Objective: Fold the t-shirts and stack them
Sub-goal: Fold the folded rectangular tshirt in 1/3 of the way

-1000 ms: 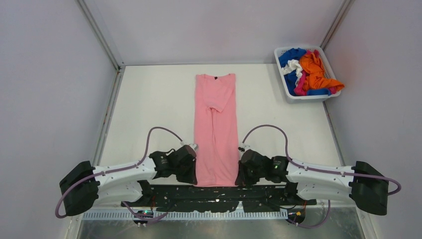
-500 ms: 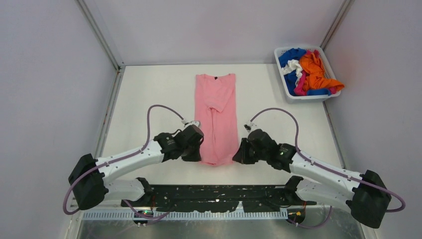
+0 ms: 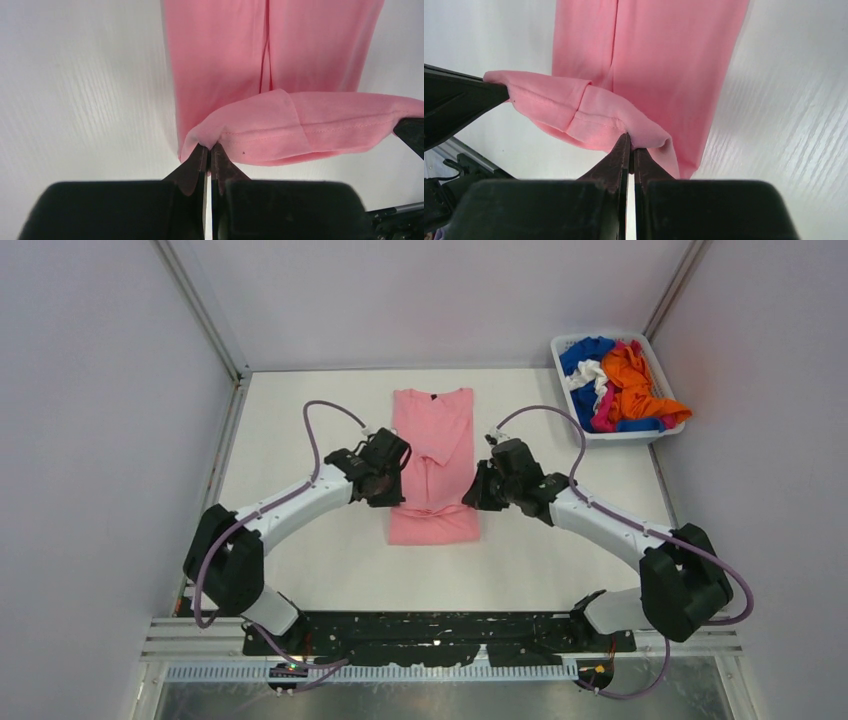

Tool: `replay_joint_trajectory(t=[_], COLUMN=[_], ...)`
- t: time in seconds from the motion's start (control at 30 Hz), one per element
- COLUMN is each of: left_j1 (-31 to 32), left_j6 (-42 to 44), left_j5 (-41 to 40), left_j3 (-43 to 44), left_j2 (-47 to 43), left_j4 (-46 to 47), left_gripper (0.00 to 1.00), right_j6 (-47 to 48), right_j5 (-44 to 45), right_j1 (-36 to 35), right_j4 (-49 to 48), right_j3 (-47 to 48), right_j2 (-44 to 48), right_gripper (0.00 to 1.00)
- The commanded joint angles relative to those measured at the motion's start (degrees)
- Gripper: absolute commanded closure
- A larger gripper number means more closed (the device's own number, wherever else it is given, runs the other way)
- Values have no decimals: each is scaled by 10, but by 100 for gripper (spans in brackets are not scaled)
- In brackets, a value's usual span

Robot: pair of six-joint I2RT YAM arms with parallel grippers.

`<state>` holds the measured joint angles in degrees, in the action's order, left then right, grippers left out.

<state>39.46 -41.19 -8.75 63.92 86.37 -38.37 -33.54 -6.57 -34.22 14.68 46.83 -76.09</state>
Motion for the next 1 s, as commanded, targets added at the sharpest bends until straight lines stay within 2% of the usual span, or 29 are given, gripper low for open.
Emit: replay_joint_trajectory(t=[0.0, 0.3, 0.73, 0.83, 0.97], left_j1=[-34, -79, -115, -122, -139], left_j6=[43, 73, 90, 84, 72], left_j5=[16, 52, 85, 85, 108], left_j3=[57, 136, 227, 240, 255], left_j2=[44, 136, 238, 256, 276], left_j4=[6, 21, 27, 24, 38], left_gripper=[100, 100, 99, 93, 86], right_j6=[26, 33, 35, 36, 32], right_j5=[-34, -57, -73, -78, -92], right_j1=[29, 77, 114, 122, 132], right_j4=[-47, -61, -92, -100, -97], right_j3=[47, 118, 166, 178, 215], right_j2=[-43, -153, -239, -259, -299], right_gripper=[95, 95, 94, 91, 80])
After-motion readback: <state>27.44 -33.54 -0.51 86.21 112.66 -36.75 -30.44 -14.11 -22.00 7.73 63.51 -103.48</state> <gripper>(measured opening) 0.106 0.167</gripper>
